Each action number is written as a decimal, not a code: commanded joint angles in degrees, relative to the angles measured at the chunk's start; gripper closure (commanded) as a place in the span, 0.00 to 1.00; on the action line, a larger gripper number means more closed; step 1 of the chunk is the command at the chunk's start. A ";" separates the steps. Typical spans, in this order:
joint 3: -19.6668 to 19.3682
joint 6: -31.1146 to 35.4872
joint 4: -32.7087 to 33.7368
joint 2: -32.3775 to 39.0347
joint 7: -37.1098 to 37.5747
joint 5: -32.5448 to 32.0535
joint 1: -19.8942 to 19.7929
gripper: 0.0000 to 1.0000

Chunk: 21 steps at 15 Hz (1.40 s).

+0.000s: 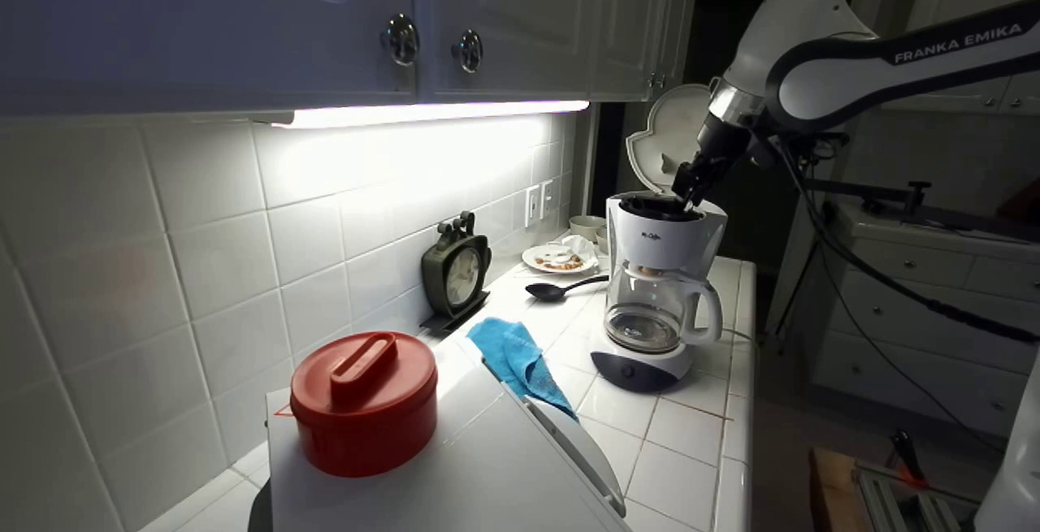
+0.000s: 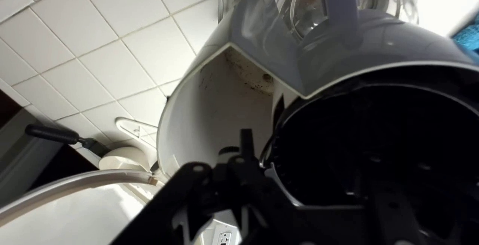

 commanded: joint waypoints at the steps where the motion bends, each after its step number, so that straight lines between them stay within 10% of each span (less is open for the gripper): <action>1: 0.54 0.82 -0.65 0.25 1.79 1.06 -0.98 0.77; 5: 0.89 -0.45 -0.61 -0.48 3.82 1.27 -1.93 0.99; 18: 2.83 -3.94 -0.47 -2.61 12.27 2.51 -2.65 0.99; 21: 2.31 -4.49 -0.30 -2.27 11.23 3.35 -2.18 0.71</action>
